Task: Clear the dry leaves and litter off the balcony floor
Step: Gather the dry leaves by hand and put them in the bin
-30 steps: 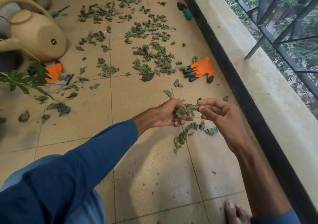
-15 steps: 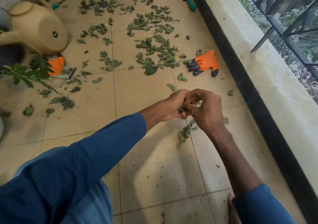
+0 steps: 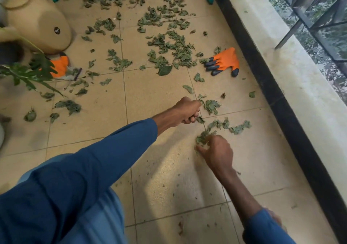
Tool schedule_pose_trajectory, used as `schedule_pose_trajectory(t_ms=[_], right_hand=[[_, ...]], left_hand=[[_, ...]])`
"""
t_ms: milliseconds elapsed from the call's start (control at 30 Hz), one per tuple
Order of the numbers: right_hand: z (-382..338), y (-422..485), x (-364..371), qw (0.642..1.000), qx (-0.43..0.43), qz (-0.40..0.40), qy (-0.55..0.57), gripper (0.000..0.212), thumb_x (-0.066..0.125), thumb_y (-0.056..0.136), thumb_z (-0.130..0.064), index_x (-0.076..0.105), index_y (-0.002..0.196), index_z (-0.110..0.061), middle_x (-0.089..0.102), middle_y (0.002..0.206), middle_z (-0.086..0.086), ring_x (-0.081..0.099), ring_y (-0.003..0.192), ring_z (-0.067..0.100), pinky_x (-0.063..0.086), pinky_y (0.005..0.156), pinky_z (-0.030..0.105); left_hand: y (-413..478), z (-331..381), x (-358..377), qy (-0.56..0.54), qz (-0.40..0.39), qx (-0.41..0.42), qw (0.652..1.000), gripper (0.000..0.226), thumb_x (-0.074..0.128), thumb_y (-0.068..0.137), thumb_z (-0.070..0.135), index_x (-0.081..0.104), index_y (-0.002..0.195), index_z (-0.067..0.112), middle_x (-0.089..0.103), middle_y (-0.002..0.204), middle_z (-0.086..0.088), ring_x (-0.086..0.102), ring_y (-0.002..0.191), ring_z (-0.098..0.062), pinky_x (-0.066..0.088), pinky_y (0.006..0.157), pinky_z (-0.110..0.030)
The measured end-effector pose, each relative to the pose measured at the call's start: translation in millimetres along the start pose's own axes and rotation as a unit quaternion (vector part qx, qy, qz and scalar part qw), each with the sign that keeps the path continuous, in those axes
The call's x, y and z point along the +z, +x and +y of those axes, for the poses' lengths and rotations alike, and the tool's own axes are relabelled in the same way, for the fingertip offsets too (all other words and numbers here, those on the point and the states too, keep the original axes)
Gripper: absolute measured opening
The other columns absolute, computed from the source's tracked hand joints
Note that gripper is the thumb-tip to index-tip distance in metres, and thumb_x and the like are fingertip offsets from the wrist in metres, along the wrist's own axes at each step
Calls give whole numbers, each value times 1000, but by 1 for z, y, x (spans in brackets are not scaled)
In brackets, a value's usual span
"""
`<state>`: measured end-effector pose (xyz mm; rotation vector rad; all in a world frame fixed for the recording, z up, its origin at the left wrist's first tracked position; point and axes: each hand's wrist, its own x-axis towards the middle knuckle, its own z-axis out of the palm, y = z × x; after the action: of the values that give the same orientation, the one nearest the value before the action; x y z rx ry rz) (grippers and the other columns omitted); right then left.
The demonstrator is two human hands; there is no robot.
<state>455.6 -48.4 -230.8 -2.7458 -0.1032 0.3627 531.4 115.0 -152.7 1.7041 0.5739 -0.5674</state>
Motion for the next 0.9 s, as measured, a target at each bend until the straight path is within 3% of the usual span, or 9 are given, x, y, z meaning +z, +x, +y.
schedule_pose_trajectory(t_ms=[100, 267, 400, 533, 700, 833, 900], right_hand=[[-4, -8, 20, 998, -9, 30, -48, 39, 82, 82, -41, 68, 105, -13, 63, 99, 6, 51, 80, 19, 43, 60, 30], [-3, -19, 29, 996, -51, 66, -13, 13, 76, 90, -22, 71, 92, -10, 62, 98, 10, 55, 83, 23, 53, 58, 34], [1, -17, 27, 998, -55, 20, 6, 17, 63, 98, -22, 73, 87, -12, 70, 89, 4, 58, 70, 17, 51, 57, 31], [0, -10, -3, 983, -7, 17, 181, 3, 76, 87, -15, 76, 89, -17, 74, 80, -5, 65, 65, 5, 57, 60, 23], [-10, -1, -61, 929, -5, 81, 361, 27, 83, 81, -8, 67, 101, -15, 74, 84, -3, 72, 74, 7, 60, 65, 22], [-16, 13, -90, 948, -84, 93, 292, 23, 85, 80, -15, 77, 102, -18, 75, 85, -10, 70, 74, 1, 56, 68, 15], [-20, 21, -95, 961, -107, 88, 238, 16, 84, 81, -20, 80, 96, -21, 74, 83, -14, 68, 74, -3, 54, 69, 14]], left_hand=[[-2, 0, 0, 26, -6, -2, 1000, 29, 44, 103, 19, 52, 75, 17, 52, 61, 2, 41, 44, -10, 26, 43, -20], [-4, 2, 2, 39, 1, -14, 999, 27, 42, 102, 14, 52, 78, 15, 61, 68, -3, 40, 46, -10, 25, 41, -19], [-3, 4, 2, 39, -31, -18, 999, 19, 41, 102, 12, 53, 87, 12, 63, 71, -5, 39, 45, -8, 24, 39, -19], [-2, 2, 2, 53, -43, -20, 997, 18, 43, 102, 12, 57, 90, 12, 65, 70, -3, 42, 44, -8, 27, 38, -18], [5, -4, 0, 54, -19, -21, 998, 26, 43, 101, 12, 63, 85, 12, 66, 73, -3, 46, 48, -11, 32, 42, -21], [4, 2, 8, -2, -92, -57, 994, 30, 37, 108, 28, 61, 101, 11, 67, 75, -5, 50, 51, -12, 36, 45, -22], [1, 8, 14, -27, -155, -77, 985, 43, 31, 110, 42, 58, 96, 12, 60, 69, -4, 51, 52, -14, 38, 44, -21]])
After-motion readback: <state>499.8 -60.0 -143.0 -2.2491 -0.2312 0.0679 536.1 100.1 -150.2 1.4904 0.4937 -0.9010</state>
